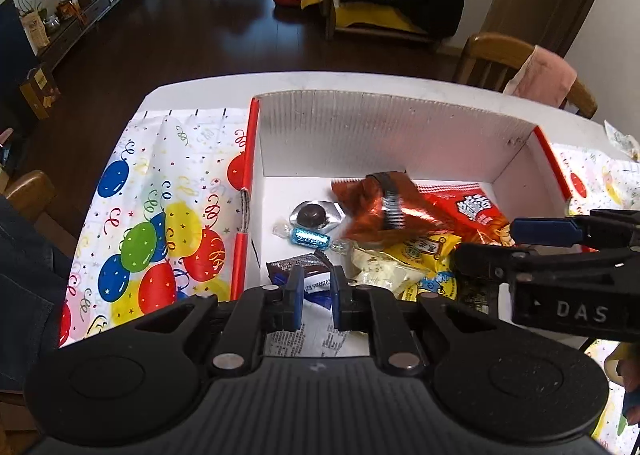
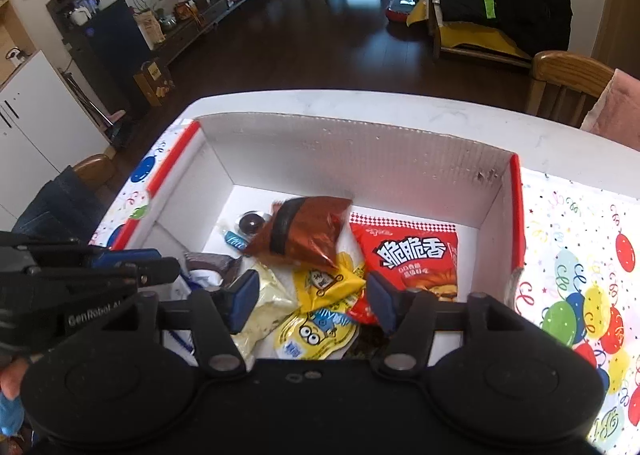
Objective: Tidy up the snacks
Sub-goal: 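Carry both snacks into the red box and open both tools, then withdraw both tools from the box toward the last two snacks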
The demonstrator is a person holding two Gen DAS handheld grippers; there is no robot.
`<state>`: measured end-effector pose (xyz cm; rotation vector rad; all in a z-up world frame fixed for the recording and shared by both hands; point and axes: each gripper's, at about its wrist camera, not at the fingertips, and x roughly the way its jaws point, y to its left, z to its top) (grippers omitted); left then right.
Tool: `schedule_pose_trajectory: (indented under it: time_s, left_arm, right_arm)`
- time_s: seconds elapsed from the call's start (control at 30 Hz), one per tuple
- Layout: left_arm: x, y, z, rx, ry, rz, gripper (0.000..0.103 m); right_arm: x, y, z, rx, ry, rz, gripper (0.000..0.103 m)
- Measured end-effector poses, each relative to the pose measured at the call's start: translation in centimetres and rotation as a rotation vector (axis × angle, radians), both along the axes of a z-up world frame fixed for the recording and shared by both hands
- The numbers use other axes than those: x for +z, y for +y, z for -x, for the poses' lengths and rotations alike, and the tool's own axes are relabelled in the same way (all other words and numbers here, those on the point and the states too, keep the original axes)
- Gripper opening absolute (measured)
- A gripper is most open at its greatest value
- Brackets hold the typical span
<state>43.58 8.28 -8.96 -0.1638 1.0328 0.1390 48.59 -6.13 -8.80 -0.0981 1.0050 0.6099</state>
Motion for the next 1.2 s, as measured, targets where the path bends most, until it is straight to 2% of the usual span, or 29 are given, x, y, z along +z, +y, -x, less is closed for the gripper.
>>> schedule_pose_trajectory:
  time_s: [0.23,0.4,0.7,0.73,0.8,0.83,0.87,1.03,1.2]
  left_arm:
    - [1.7,-0.2,2.3,-0.010,-0.044,0.001,0.014]
    - [3.1,-0.6,4.4,-0.023,-0.086,0.004,0.027]
    - [5.3,-1.5,8.6,-0.032,-0.148,-0.001,0.031]
    - [5.5,-1.7,9.1,-0.035,-0.155,-0.002,0.033]
    - [5.9,-2.0,10.1,-0.039,-0.173,-0.003,0.047]
    - [6.1,-2.1,10.7,-0.040,-0.188,-0.005,0.061]
    - [6.4,-2.2,11.3,-0.040,-0.206,-0.010,0.067]
    - [7.1,-2.9,13.7,-0.057,-0.237,-0.029,0.067]
    - [7.1,-3.6,16.0,-0.076,-0.256,-0.041,0.070]
  right_arm:
    - [1.8,-1.4,2.2,-0.004,-0.020,-0.042,0.064]
    - [3.0,-2.7,4.0,0.000,-0.045,-0.071,0.068]
    - [5.3,-4.4,8.2,0.001,-0.101,-0.124,0.078]
    - [5.6,-4.5,8.7,0.004,-0.107,-0.127,0.078]
    - [6.0,-4.8,9.7,0.008,-0.119,-0.137,0.079]
    - [6.2,-4.9,10.2,0.011,-0.123,-0.144,0.080]
    - [6.3,-4.9,10.6,0.012,-0.127,-0.149,0.080]
    - [6.9,-5.6,13.1,0.024,-0.150,-0.170,0.088]
    - [6.7,-6.4,15.4,0.033,-0.158,-0.178,0.090]
